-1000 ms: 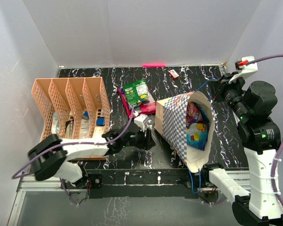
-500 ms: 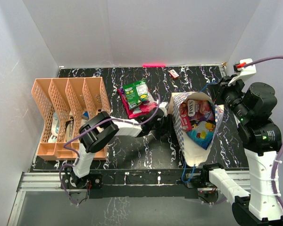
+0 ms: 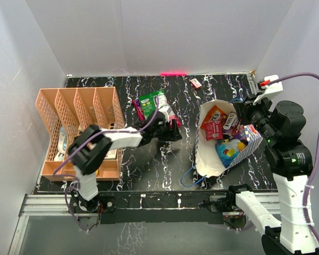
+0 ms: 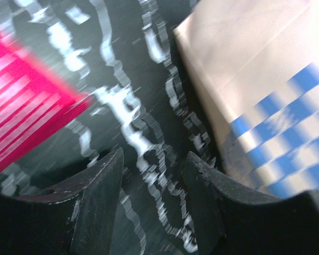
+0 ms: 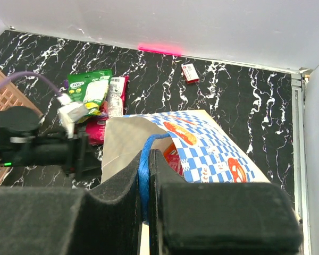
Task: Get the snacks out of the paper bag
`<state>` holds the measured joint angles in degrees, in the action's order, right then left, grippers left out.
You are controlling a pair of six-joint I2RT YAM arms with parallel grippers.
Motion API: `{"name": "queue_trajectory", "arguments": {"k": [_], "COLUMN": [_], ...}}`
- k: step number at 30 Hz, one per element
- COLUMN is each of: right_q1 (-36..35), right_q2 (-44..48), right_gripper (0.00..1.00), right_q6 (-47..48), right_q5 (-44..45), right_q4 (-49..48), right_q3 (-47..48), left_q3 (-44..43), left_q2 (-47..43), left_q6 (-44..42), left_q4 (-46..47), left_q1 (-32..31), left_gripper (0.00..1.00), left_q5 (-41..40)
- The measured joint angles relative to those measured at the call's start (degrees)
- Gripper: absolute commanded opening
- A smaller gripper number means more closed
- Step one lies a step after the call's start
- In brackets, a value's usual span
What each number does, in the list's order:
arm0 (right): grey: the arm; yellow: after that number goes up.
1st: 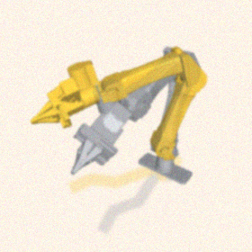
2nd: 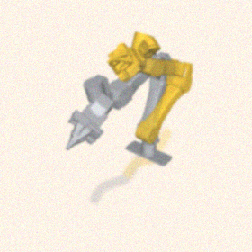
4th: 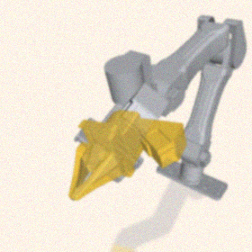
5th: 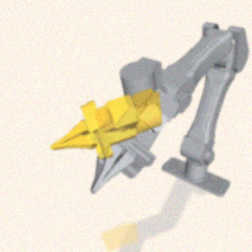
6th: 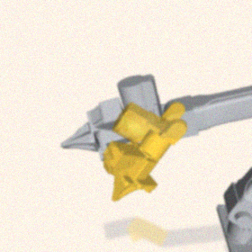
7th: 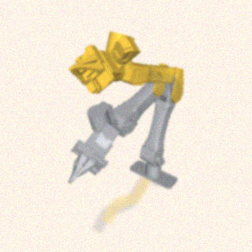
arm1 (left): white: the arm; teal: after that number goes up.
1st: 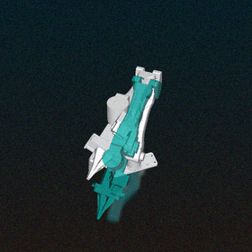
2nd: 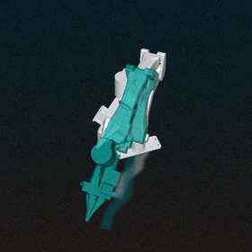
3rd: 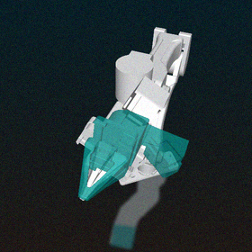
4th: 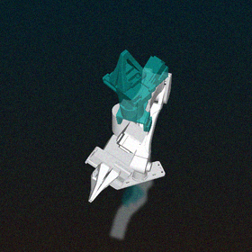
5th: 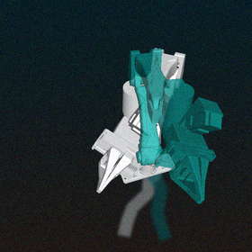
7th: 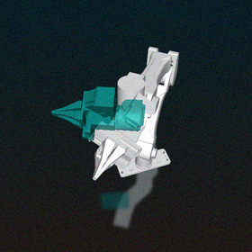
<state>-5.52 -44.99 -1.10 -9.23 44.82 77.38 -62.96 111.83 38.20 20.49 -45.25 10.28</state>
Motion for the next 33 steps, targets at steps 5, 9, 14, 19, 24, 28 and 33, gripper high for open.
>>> {"name": "queue_trajectory", "arguments": {"k": [5,9,14,19,24,28,33], "right_q1": [0.0,0.0,0.0,0.0,0.0,0.0,0.0], "right_q2": [-0.13,-0.37,-0.22,-0.74,-1.6,-1.27,-1.22], "right_gripper": [0.08,0.08,0.08,0.08,0.08,0.08,0.08], "right_q6": [0.55,0.57,-0.94,-4.79,-6.8,-7.32,-7.61], "right_q5": [-0.11,-0.81,-1.62,-1.62,-1.16,-1.05,-1.07], "right_q4": [-0.74,-1.38,-1.64,-1.46,-0.68,0.46,0.9], "right_q3": [-0.31,-0.28,-0.28,0.72,3.45,3.58,3.85], "left_q3": [9.29,10.36,8.55,-0.11,-6.62,-13.42,-20.46], "left_q2": [-22.1,-38.4,-43.98,-29.97,-16.26,-6.86,1.09], "left_q6": [-6.64,-12.81,-18.62,-22.53,-23.89,-24.7,-24.0], "left_q4": [-6.86,-8.48,-8.28,-7.93,-7.26,-7.58,-7.28], "left_q1": [-1.51,-6.84,-18.56,-27.8,-31.47,-31.28,-29.97], "left_gripper": [0.75,0.79,0.74,0.66,0.64,0.6,0.38], "left_q5": [-1.38,-4.11,-9.09,-17.03,-25.44,-31.15,-34.91]}}
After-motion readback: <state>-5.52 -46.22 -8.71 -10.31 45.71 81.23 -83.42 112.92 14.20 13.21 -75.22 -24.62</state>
